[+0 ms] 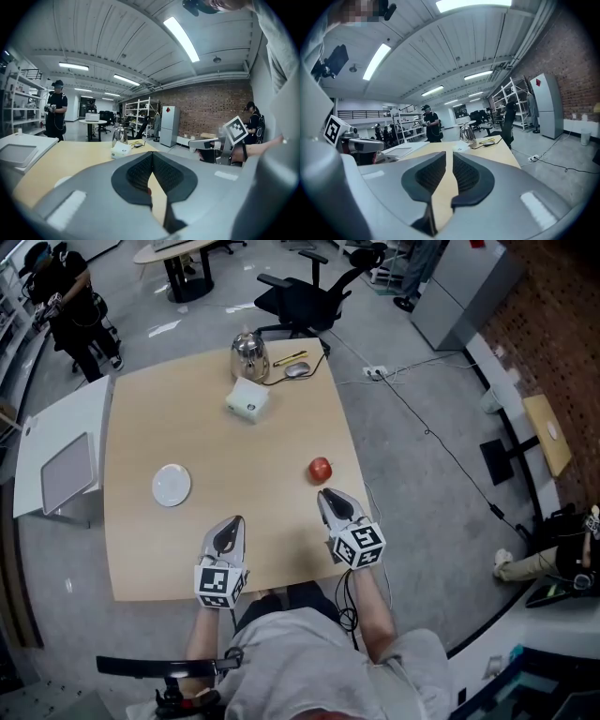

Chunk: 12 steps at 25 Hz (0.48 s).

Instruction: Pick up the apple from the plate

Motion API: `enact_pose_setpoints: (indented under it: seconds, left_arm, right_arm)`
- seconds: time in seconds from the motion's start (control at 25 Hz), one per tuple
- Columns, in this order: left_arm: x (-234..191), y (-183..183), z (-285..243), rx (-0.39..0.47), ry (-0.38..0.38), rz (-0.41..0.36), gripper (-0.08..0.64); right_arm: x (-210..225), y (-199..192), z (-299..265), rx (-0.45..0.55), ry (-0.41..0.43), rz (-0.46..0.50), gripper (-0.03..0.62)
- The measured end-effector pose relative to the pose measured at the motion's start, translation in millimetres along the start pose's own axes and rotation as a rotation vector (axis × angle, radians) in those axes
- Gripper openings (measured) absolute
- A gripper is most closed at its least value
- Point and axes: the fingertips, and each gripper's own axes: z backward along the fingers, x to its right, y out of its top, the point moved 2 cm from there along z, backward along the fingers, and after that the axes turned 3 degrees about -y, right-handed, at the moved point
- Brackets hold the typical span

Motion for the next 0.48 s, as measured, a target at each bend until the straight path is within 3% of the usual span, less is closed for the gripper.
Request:
enact_pose_setpoints:
  seconds: [0.48]
  left_arm:
    - [-9.7,16.4,19.5,0.045,0.038,-0.019,0.02]
  right_arm:
    - [-7.1,17.4,15.6,0.032,-0.031,0.005,0.021]
